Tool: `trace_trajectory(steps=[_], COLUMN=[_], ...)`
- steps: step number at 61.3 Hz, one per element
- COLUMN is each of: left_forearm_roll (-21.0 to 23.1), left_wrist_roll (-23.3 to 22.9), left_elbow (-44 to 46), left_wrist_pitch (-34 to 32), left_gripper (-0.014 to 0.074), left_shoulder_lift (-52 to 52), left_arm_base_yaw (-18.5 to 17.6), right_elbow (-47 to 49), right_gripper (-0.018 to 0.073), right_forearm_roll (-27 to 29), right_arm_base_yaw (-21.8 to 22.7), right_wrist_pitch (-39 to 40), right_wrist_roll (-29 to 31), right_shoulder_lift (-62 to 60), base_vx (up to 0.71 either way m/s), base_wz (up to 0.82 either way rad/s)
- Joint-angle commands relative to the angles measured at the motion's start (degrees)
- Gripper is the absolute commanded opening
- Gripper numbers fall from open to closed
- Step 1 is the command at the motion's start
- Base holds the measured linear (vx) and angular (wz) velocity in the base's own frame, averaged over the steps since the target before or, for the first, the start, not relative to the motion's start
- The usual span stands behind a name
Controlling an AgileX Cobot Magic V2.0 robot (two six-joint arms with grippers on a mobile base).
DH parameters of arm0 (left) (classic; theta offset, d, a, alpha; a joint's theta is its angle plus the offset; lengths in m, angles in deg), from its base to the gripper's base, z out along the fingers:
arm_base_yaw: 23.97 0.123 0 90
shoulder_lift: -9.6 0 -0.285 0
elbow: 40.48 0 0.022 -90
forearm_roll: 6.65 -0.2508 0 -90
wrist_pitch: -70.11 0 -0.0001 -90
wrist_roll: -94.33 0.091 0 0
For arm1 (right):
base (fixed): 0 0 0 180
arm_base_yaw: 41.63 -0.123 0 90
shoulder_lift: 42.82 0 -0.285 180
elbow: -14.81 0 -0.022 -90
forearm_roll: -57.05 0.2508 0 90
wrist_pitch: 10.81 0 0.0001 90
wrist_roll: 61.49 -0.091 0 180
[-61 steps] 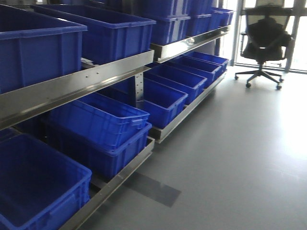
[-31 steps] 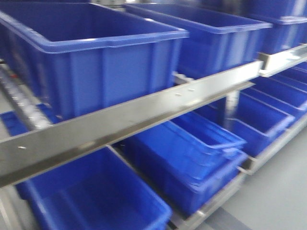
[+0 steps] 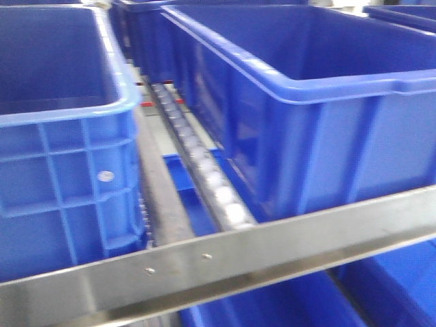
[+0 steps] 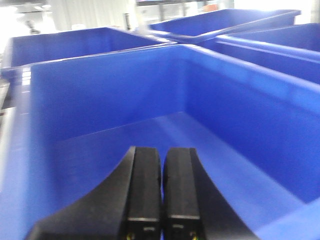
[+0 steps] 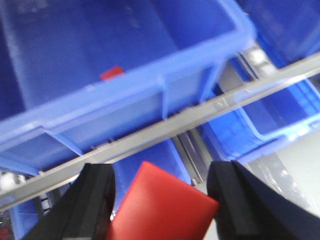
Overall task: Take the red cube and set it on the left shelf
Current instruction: 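Move the right gripper with the red cube over a blue bin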
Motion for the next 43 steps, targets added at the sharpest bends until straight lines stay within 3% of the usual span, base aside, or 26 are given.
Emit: trace_trajectory(steps=[1,43], left_forearm_roll=[0.2,0.2], left_wrist_roll=[0.1,0.1], left_elbow=[-1.3,-1.3], left_wrist_pitch=[-4.8,-4.8], left_gripper=[0.0106,0.0106], left_shoulder_lift=[-0.5,-0.5], left_arm_base_yaw=[-0.4,-0.4], right_elbow=[2.0,2.0], right_gripper=[0.0058,0.0058], right_forearm_roll=[-0.8,-0.8], right_arm_base_yaw=[0.1,0.1], right_wrist_pitch=[4.2,4.2], right_wrist_roll=[0.6,0.6], right_shoulder_lift=[0.0,0.0], base_vx=[0.10,0.06], base_wz=[0.57,0.30])
